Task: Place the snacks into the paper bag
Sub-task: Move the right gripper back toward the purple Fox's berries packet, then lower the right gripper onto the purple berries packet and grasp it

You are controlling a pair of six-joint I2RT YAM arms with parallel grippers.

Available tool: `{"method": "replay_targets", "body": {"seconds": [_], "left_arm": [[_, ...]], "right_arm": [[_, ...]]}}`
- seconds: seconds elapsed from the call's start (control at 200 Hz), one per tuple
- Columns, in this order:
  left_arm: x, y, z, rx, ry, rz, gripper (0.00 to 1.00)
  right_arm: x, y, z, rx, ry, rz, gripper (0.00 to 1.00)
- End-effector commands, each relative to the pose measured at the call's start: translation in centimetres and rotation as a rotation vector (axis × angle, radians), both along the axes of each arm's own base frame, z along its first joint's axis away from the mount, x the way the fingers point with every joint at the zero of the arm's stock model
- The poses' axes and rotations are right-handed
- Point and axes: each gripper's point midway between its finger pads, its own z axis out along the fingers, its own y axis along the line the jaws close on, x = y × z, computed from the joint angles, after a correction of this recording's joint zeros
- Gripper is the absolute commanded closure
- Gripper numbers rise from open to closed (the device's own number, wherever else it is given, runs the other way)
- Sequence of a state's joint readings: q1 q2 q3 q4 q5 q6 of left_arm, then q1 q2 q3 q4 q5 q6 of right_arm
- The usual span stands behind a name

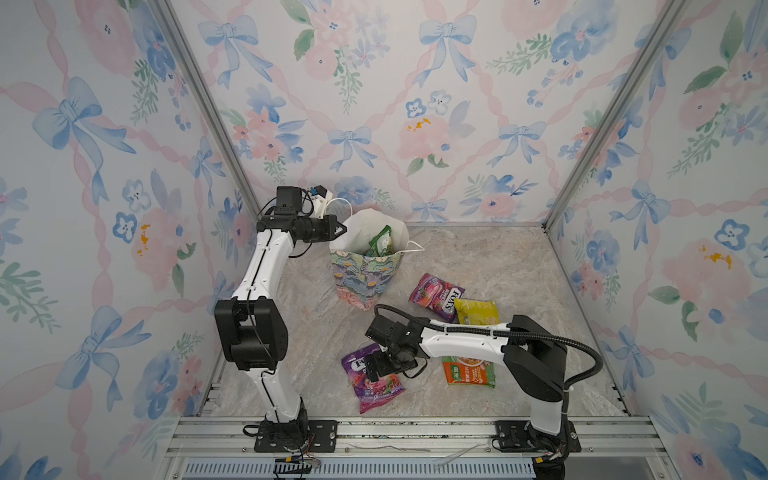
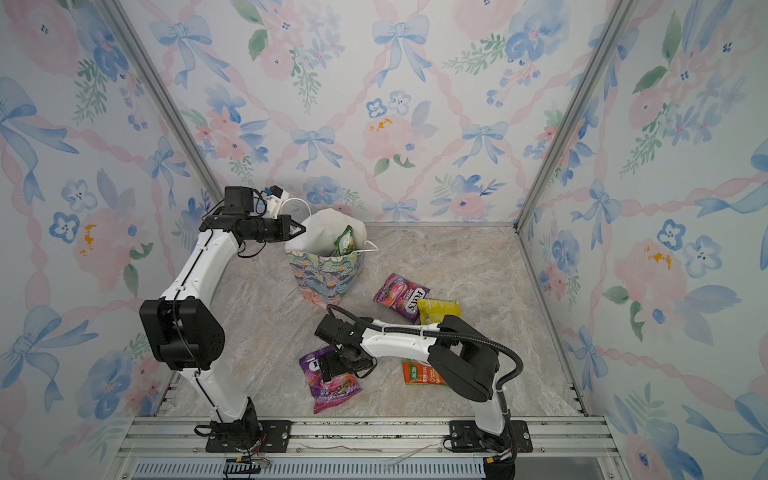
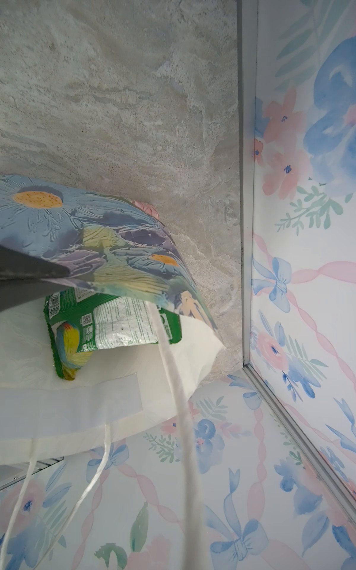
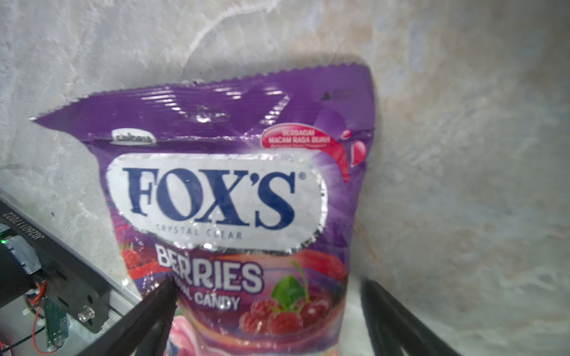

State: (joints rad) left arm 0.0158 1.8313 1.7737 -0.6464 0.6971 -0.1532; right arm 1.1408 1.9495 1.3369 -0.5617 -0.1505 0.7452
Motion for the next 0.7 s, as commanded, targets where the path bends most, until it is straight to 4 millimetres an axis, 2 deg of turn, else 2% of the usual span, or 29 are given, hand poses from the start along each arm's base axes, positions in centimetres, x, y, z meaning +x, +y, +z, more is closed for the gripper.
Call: {"method": "replay_targets", "body": {"seconds": [0.0,0.12,0.275,0.425,0.595,0.695], "left_arm": [[-0.9,0.3,1.7,-0.007,-0.036,-0.012,1.0],[-0.9,0.4,1.7,-0.009,-0.037,-0.011,1.0],[-0.9,0.6,1.7,-0.009,-0.036,-0.008,1.0],[-0.9,0.6,1.7,-0.014,-0.035,-0.008,1.0],[-0.8,0.7,1.8,-0.017,-0.035,-0.007,1.0],[-0.8,0.7,1.7,-0.023,-0.031,-0.01,1.0]], "right_arm": [[0.2,-0.4,-1.0,-0.046,0.008,-0.044,0.07],[1.4,-1.3,-1.4,-0.062,-0.003,-0.109,0.15],[3.4,-3.0,-1.9,-0.002,0.013,-0.249,0.33],[5.5,-5.3,-1.8,0.048,0.003,-0.39,0.42],[8.0,-7.6,-0.7,0.068,-0.059,-0.5,0.45],[9.1,-7.7,0.2,0.115,-0.074,-0.526,0.4]]}}
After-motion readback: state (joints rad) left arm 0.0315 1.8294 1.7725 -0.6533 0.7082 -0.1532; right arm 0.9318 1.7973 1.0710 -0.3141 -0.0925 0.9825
